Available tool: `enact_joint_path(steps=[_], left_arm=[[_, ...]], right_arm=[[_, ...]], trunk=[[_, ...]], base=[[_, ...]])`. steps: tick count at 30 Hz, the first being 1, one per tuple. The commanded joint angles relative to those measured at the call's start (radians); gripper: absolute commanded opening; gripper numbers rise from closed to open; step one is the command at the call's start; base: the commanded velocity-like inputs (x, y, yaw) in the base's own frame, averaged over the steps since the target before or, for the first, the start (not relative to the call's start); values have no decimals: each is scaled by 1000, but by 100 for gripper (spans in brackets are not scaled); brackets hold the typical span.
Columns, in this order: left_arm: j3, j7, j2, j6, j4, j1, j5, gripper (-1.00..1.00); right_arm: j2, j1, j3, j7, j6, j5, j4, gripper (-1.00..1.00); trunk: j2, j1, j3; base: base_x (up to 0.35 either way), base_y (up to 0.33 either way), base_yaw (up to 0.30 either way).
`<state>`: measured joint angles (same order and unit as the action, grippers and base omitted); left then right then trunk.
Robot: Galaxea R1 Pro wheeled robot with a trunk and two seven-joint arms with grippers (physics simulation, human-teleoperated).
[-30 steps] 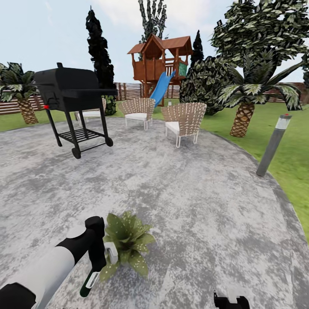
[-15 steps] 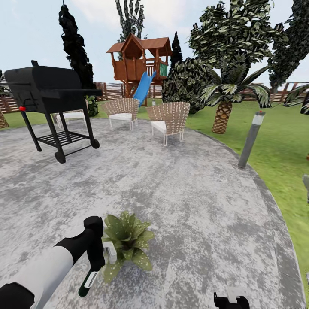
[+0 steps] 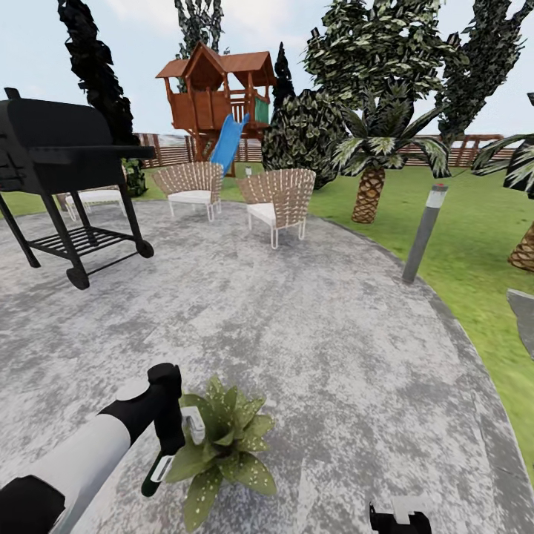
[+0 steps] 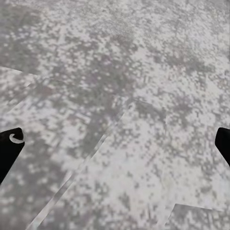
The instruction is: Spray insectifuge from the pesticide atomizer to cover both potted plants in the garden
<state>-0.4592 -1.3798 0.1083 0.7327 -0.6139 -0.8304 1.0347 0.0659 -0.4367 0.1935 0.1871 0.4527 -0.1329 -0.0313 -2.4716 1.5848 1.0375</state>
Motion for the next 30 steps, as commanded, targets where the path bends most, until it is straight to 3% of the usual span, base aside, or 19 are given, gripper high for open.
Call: enact_joint_path(steps=[1,6,9,12,20,30], left_arm=[[-5,-7,1,10,-2,0,4,-100],[-13,-24,-1,5,-2,2,4,-100],[-17,-129,-3,2,-4,-15,8,-100],[-18,-158,-4,2,-4,-37,6,-100],[-19,-165,-2,2,-3,-44,10,-100],[-21,-160,-1,3,6,-33,12,-100]], right_arm=[[1,0,9,2,3,-10,0,100],[5,0,9,2,3,-10,1,100],[5,0,9,2,4,-10,1,100],[5,0,9,2,3,-10,1,100],[5,0,9,2,4,-10,-1,100],[5,0,9,2,3,-10,-1,100]], trunk=[[0,0,1],[0,0,1],[0,0,1],[0,0,1],[0,0,1],[0,0,1]], base=[[21,21,-3],[4,4,-1],[0,0,0],[0,0,0],[-99,50,0],[-206,237,0]])
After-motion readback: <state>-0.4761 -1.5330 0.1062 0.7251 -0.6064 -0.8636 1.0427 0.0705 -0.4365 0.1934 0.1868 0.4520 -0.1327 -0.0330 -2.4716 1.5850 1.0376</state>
